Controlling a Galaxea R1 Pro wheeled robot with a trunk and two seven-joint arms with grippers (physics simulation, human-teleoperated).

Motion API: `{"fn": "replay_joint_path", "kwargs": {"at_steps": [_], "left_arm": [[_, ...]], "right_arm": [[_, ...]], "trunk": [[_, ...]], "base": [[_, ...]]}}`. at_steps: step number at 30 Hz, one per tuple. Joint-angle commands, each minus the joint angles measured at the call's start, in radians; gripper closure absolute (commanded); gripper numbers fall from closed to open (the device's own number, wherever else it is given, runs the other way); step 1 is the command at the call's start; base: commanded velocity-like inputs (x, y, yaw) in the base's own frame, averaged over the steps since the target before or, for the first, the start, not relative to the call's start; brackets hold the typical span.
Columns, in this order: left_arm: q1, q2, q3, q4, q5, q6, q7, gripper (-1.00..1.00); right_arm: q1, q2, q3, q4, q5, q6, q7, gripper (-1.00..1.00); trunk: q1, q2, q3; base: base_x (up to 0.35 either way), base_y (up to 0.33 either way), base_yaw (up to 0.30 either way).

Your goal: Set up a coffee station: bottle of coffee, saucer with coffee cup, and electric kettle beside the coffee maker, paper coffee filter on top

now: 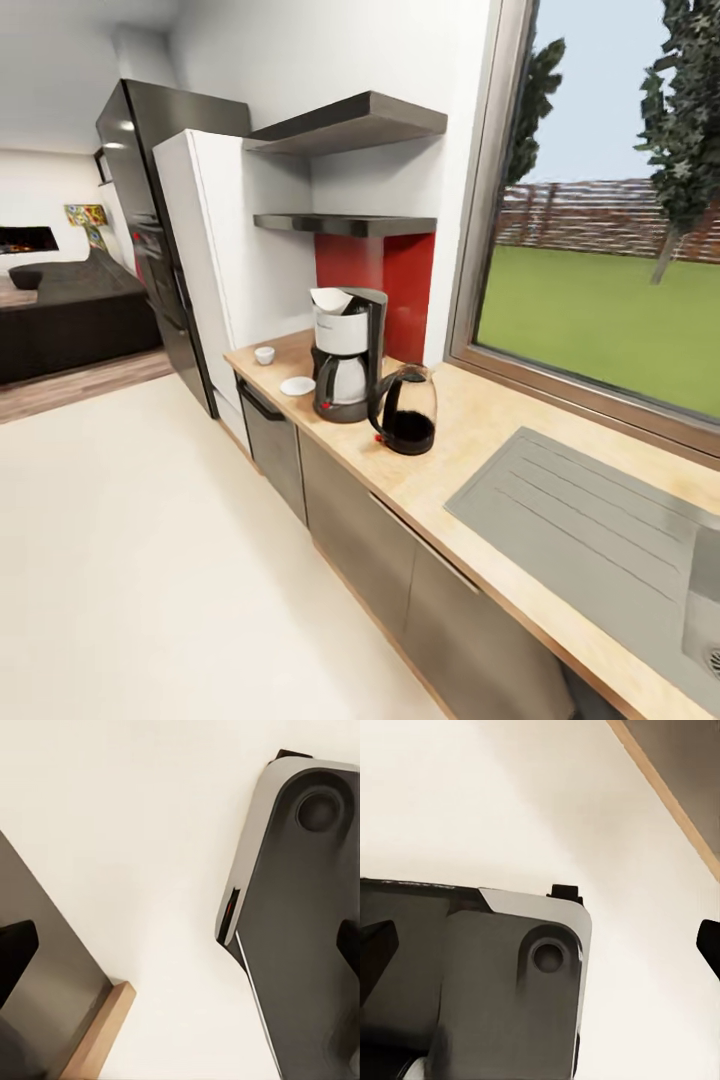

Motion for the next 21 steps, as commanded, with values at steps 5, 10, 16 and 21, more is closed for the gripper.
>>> {"fn": "replay_joint_path", "kwargs": {"at_steps": [5,10,16,21], "left_arm": [[-0.001,0.0,0.008,0.002,-0.01,-0.009,0.002,-1.0],[-0.001,0.001,0.008,-0.001,-0.01,-0.012,0.001,-1.0],[-0.001,0.0,0.006,-0.004,-0.011,-0.014,0.001,-1.0],[-0.001,0.001,0.004,-0.006,-0.012,-0.017,0.001,-1.0]], "right_arm": [[0.0,0.0,-0.008,0.001,0.008,-0.002,0.004,-1.0],[0.0,0.001,-0.008,0.001,0.008,-0.001,0.002,-1.0],[0.0,0.0,-0.008,0.001,0.008,-0.002,0.0,-1.0],[0.0,0.0,-0.008,0.001,0.008,-0.003,0.0,-1.0]], "trunk": [[0.001,-0.002,-0.004],[0.001,-0.002,-0.006],[0.001,-0.002,-0.009],[0.001,-0.002,-0.011]], "base": [[0.0,0.0,0.273],[0.0,0.0,0.274],[0.0,0.0,0.273],[0.022,0.09,0.273]]}}
